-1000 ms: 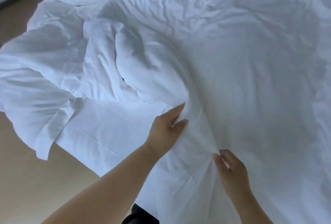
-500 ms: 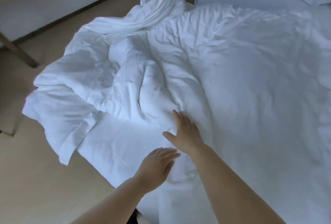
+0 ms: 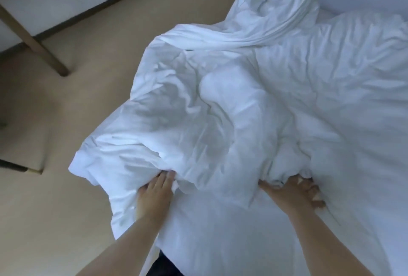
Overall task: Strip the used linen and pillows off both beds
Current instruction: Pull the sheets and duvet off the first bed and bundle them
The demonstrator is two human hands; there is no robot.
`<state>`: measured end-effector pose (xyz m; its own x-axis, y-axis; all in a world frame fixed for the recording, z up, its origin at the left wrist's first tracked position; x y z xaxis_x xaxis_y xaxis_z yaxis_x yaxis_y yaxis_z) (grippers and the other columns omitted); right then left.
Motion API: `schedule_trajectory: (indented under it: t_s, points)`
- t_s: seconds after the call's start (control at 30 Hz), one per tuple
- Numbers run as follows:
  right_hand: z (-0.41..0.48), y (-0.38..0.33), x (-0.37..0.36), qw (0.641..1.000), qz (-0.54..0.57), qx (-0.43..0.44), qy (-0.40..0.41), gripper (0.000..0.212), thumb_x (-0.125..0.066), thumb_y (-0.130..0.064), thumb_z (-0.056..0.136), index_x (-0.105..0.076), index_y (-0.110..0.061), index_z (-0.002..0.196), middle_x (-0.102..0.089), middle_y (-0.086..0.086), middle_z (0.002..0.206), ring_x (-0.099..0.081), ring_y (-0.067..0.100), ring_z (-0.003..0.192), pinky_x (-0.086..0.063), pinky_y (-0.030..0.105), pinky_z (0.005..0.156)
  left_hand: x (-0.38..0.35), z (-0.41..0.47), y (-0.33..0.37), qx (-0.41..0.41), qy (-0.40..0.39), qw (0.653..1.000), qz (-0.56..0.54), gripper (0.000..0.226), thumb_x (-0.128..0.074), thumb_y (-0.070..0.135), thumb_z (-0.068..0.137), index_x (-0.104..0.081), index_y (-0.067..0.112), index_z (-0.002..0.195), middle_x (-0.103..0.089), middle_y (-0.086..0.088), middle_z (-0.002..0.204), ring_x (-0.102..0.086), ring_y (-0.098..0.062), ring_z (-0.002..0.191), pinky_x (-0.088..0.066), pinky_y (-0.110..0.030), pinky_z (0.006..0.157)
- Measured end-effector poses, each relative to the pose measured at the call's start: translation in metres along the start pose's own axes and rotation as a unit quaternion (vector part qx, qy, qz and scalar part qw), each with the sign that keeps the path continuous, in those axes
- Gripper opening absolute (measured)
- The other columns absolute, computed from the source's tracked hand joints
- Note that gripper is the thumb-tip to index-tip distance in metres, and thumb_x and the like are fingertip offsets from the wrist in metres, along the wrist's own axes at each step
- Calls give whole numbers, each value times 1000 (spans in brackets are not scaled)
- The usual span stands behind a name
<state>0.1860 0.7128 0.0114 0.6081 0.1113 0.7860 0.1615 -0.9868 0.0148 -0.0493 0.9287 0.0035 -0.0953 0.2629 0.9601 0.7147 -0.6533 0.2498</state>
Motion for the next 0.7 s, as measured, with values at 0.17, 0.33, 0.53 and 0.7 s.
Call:
schedule_trajectory:
  t_s: [0.17,0.33,0.53,0.7]
  points:
    - [-2,-11,0,998,-33,-27,56,104,-43,-72,76,-5,-7,147,2,21,153,0,35,142,-6,54,112,17,6,-11,-118,-10,993,-19,41,-46,13,56,-76,25,80,-73,14,73,-69,-3,60,-49,-14,44]
    - [-43,-19,8,988,26,46,146,84,-45,-61,84,-19,-9,145,-6,17,155,-4,28,144,-3,48,115,55,-12,-15,-185,15,981,-55,55,-27,14,56,-76,29,77,-71,18,69,-67,1,57,-45,-10,58]
    - [-152,-85,5,877,146,331,316,65,-30,-58,89,-41,-6,126,-49,26,131,-35,31,125,-17,41,110,122,-60,-20,-231,83,964,-103,50,-31,8,59,-77,19,74,-73,9,72,-67,-7,68,-44,-16,62]
    - [-246,-155,-71,792,4,561,240,69,-55,-56,74,-40,-13,126,-35,4,135,-37,18,123,-10,30,110,176,-100,-38,-246,103,959,-99,52,-30,6,61,-71,30,83,-74,8,75,-64,-6,70,-41,-19,66]
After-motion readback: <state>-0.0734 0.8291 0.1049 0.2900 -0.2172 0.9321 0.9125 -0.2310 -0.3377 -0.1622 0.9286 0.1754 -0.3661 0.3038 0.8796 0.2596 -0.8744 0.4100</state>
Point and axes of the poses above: each hand's wrist, its own z-axis towards the middle knuckle, its own x-axis out of the back of the hand, y = z × x, the point moved 10 cm from there along z, towards the middle knuckle
